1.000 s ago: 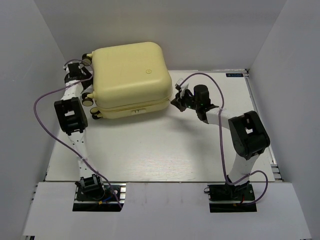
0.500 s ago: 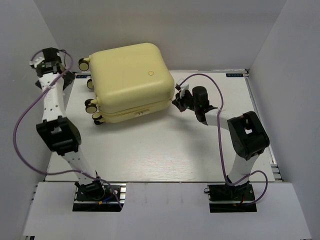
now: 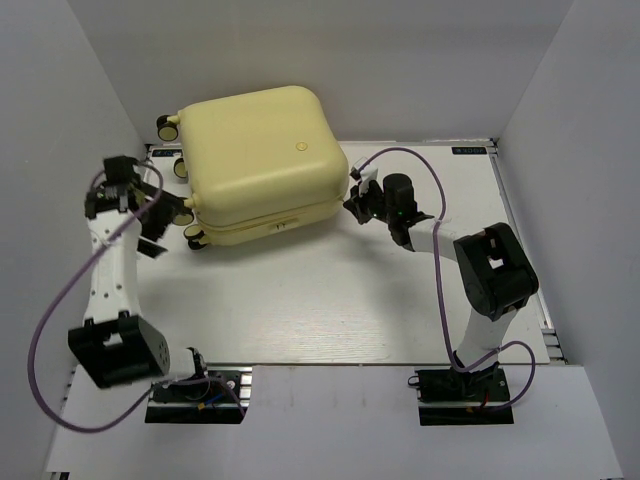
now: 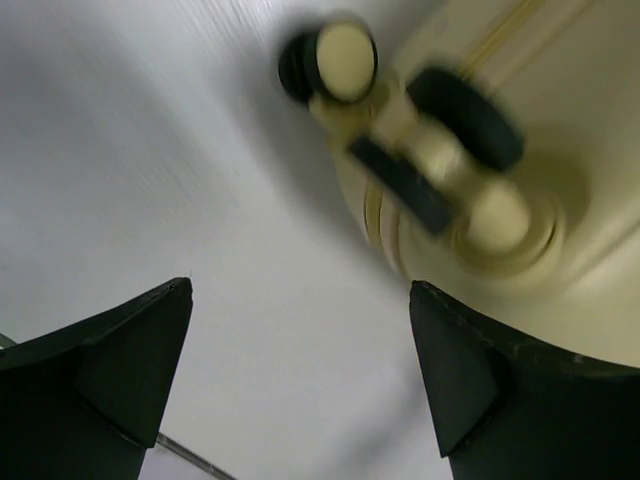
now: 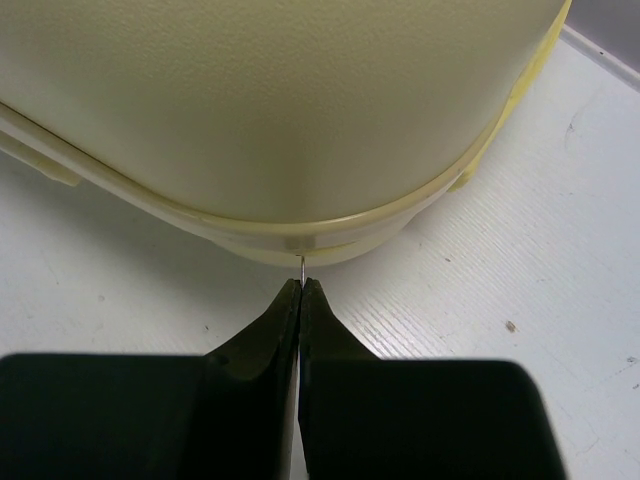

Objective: Pack the luggage

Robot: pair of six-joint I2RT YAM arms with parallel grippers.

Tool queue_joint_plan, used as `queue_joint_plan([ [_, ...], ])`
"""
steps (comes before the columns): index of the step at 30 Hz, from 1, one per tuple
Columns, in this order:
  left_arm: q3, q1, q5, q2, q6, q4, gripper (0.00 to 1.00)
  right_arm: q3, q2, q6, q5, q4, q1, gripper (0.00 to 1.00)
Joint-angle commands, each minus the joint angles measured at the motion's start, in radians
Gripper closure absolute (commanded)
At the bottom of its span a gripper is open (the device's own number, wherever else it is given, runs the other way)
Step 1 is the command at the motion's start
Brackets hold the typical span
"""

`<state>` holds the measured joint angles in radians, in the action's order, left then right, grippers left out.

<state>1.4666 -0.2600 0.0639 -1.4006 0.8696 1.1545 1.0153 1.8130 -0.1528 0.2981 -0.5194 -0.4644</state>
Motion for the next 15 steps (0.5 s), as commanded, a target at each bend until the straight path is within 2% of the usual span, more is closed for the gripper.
queue_joint_plan([
  [1, -0.135, 0.099, -0.034, 0.172, 0.219, -0.148, 0.00, -0.007, -0.006, 0.001, -0.047, -0.064, -0.008, 1.00],
  [3, -0.124, 0.151, 0.046, 0.181, 0.252, -0.095, 0.00, -0.014, -0.017, -0.010, -0.040, -0.054, -0.007, 1.00],
  [6, -0.130, 0.174, 0.088, 0.195, 0.338, -0.104, 0.00, -0.018, -0.020, -0.019, -0.045, -0.054, -0.010, 1.00],
  [8, -0.210, 0.188, 0.103, 0.219, 0.415, -0.221, 0.00, -0.008, -0.015, -0.033, -0.047, -0.038, -0.010, 1.00],
  [10, -0.232, 0.185, 0.108, 0.216, 0.462, -0.261, 0.00, -0.001, -0.011, -0.047, -0.047, -0.024, -0.010, 1.00],
  [15, -0.183, 0.186, 0.146, 0.114, 0.532, -0.245, 0.00, 0.023, -0.006, -0.091, -0.054, 0.016, -0.005, 1.00],
])
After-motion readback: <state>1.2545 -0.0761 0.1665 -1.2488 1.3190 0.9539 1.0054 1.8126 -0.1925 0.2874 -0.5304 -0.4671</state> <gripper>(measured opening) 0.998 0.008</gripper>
